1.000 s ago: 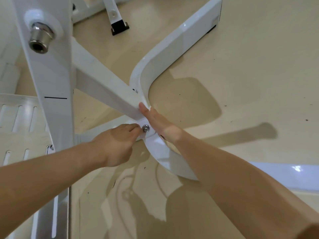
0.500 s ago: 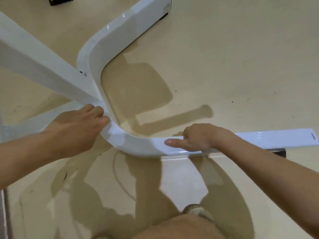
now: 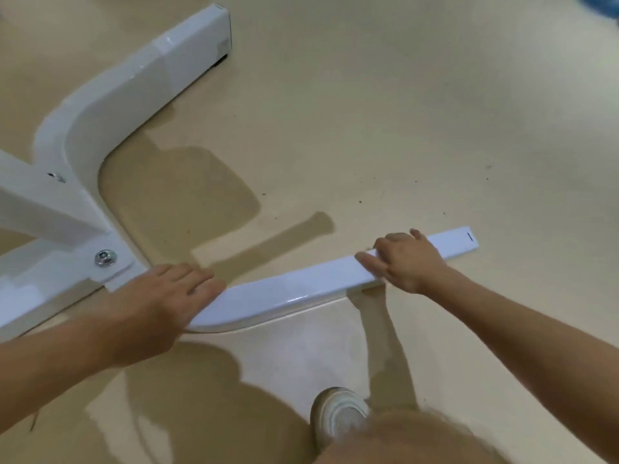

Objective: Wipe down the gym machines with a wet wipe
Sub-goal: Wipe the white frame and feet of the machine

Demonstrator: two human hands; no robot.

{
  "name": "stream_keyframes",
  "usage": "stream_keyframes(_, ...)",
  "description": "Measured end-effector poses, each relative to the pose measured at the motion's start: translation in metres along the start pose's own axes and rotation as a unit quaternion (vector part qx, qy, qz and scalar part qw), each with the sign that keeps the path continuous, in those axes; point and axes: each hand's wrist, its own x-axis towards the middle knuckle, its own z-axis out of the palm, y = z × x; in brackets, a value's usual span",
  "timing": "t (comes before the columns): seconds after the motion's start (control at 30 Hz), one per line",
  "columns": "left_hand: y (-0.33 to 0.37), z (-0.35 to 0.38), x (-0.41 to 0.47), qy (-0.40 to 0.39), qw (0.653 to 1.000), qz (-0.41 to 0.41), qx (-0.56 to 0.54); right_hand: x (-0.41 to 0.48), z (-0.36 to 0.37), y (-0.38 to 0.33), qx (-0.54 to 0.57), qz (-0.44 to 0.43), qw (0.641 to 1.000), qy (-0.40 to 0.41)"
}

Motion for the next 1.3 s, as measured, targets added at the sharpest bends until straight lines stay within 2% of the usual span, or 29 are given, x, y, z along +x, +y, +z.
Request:
stream_keyframes(0.07,0.026,-0.002,0.025,-0.006,0.998,0.034,-0.048,-0.006,0.000,0.021,-0.007,0.057,0.998,-0.013)
stream_keyframes(0.13,0.054,-0.005,0.050,-0.028,0.996,0.044,-0.067,-0.019,0.003,0.002,0.040,0.065,0.997,0.007)
stream_keyframes(0.23,0.077,-0.014,0.076,-0.083,0.994,0.032,-0.071,-0.045,0.009,-0.049,0.094,0.013,0.995,-0.011)
stream_keyframes(0.3,0.074,-0.016,0.083,-0.067,0.994,0.073,-0.042,-0.061,0.011,-0.061,0.070,-0.019,0.997,-0.006)
stream_keyframes(0.4,0.062,-0.006,0.079,-0.060,0.994,0.069,-0.055,-0.068,0.023,-0.027,0.003,-0.020,1.000,0.014)
stream_keyframes(0.5,0.061,-0.004,0.076,-0.079,0.993,0.072,-0.053,-0.069,0.035,0.024,0.000,0.074,0.997,0.003)
stream_keyframes(0.57,0.060,-0.005,0.074,-0.074,0.994,0.065,-0.052,-0.069,0.040,0.043,0.010,0.089,0.996,0.012)
stream_keyframes(0.63,0.063,-0.009,0.073,-0.082,0.993,0.063,-0.056,-0.068,0.041,0.032,0.041,0.043,0.997,0.053)
stream_keyframes(0.77,0.080,-0.027,0.083,-0.092,0.995,0.039,-0.029,-0.052,0.047,-0.012,0.062,-0.170,0.975,0.130)
stream_keyframes(0.8,0.087,-0.033,0.092,-0.116,0.992,0.025,-0.036,-0.051,0.047,-0.005,0.062,-0.178,0.972,0.141)
stream_keyframes(0.83,0.092,-0.039,0.099,-0.144,0.989,0.011,-0.031,-0.052,0.047,0.011,0.066,-0.160,0.972,0.159)
stream_keyframes(0.9,0.099,-0.050,0.113,-0.171,0.985,-0.009,-0.034,-0.062,0.054,0.064,0.099,-0.058,0.972,0.205)
stream_keyframes(0.93,0.102,-0.057,0.123,-0.174,0.984,-0.016,-0.033,-0.074,0.056,0.094,0.136,0.033,0.971,0.195)
stream_keyframes(0.97,0.106,-0.063,0.135,-0.177,0.983,-0.023,-0.038,-0.087,0.061,0.125,0.199,0.134,0.960,0.146)
stream_keyframes(1.0,0.114,-0.069,0.150,-0.188,0.981,-0.019,-0.046,-0.105,0.063,0.150,0.314,0.229,0.916,0.100)
stream_keyframes(1.03,0.126,-0.078,0.168,-0.198,0.978,-0.003,-0.061,-0.125,0.058,0.168,0.471,0.292,0.830,0.062)
stream_keyframes(1.07,0.145,-0.090,0.188,-0.219,0.972,0.009,-0.081,-0.142,0.053,0.180,0.615,0.316,0.720,0.059)
stream_keyframes(1.1,0.168,-0.104,0.207,-0.238,0.964,0.004,-0.119,-0.158,0.044,0.187,0.719,0.312,0.617,0.071)
stream_keyframes(1.13,0.196,-0.123,0.225,-0.249,0.950,-0.023,-0.185,-0.175,0.032,0.192,0.788,0.293,0.536,0.074)
stream_keyframes(1.17,0.226,-0.142,0.242,-0.249,0.926,-0.062,-0.277,-0.193,0.019,0.197,0.836,0.274,0.471,0.074)
stream_keyframes(1.2,0.257,-0.162,0.255,-0.246,0.884,-0.107,-0.384,-0.213,0.006,0.199,0.865,0.256,0.424,0.075)
stream_keyframes(1.23,0.286,-0.183,0.265,-0.245,0.825,-0.150,-0.487,-0.232,-0.008,0.199,0.885,0.248,0.386,0.078)
stream_keyframes(1.3,0.339,-0.227,0.279,-0.242,0.717,-0.206,-0.620,-0.267,-0.037,0.200,0.902,0.244,0.344,0.090)
